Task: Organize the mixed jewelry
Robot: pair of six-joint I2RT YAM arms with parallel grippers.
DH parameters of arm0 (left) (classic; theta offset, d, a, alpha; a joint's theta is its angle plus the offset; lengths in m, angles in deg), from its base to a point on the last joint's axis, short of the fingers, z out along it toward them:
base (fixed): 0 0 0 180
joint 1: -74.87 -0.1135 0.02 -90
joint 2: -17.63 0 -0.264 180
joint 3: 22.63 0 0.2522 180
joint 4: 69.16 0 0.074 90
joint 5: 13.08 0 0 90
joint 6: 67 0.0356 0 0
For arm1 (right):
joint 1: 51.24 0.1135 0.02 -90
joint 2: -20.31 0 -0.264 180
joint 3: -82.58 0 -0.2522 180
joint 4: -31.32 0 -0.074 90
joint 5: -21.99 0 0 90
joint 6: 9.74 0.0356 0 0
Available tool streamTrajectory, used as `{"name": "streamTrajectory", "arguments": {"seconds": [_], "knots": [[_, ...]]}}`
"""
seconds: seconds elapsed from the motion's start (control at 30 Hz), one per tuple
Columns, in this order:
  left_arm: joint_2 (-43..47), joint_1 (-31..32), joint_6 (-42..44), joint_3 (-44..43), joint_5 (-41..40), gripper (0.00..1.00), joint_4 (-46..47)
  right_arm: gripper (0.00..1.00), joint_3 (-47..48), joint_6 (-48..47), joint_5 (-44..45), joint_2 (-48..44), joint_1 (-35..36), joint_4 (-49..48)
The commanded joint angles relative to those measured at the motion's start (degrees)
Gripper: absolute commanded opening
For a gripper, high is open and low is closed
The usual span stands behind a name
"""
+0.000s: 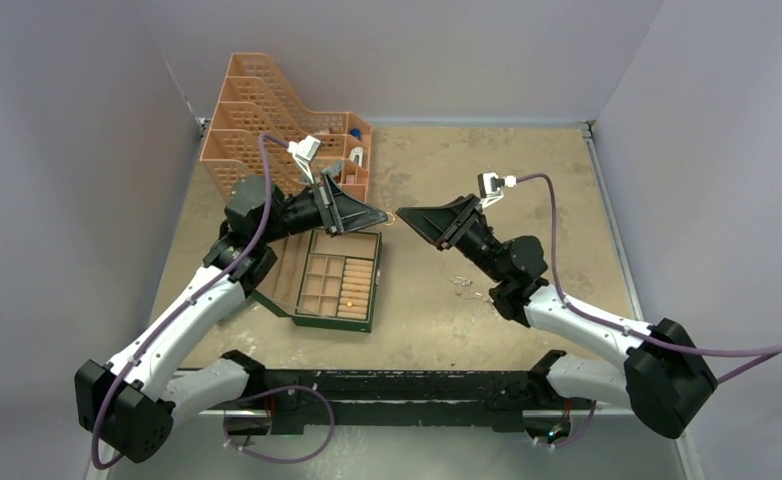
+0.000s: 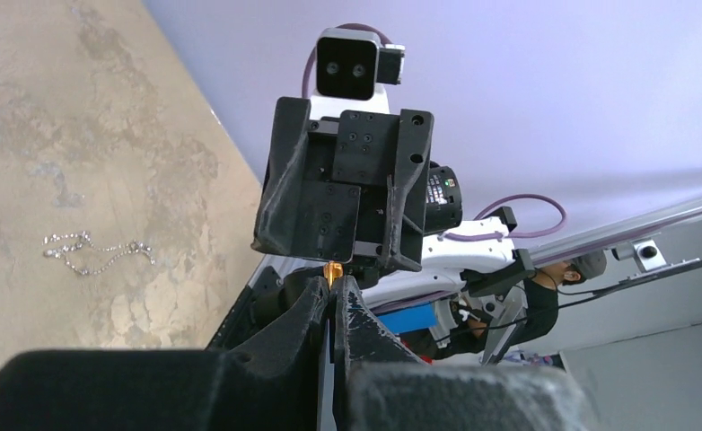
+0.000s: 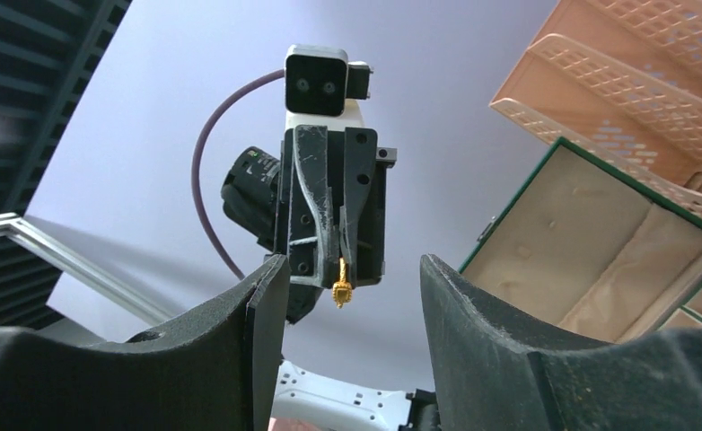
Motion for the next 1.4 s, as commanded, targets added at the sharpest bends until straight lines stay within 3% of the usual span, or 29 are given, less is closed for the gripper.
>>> {"name": "streamTrajectory", "arguments": {"seconds": [0.0,0.2,0.47,0.9,1.23,1.37], "knots": [[1.2,0.1,-1.2,1.3,-0.6,0.0,7.4,0.57,0.5,2.8,-3.3,0.6,0.4,-9.4],[1.0,0.1,-1.9,2.8,-1.2,0.0,10.2,0.57,3.0,0.5,-9.2,2.5,2.4,-13.5],[1.8,0.1,-1.5,3.1,-1.4,0.0,10.4,0.44,-2.1,0.8,-0.1,0.3,3.4,-16.6],[3.2,0.1,0.5,3.3,-1.5,0.0,7.3,0.45,1.2,-1.4,0.2,1.4,3.4,-8.6],[3.4,0.1,0.7,3.2,-1.2,0.0,6.9,0.34,3.1,-2.4,-0.1,1.8,3.4,-6.4],[3.6,0.1,1.1,3.3,-1.2,0.0,6.9,0.22,3.3,-2.1,-0.3,2.2,3.4,-6.2]]}}
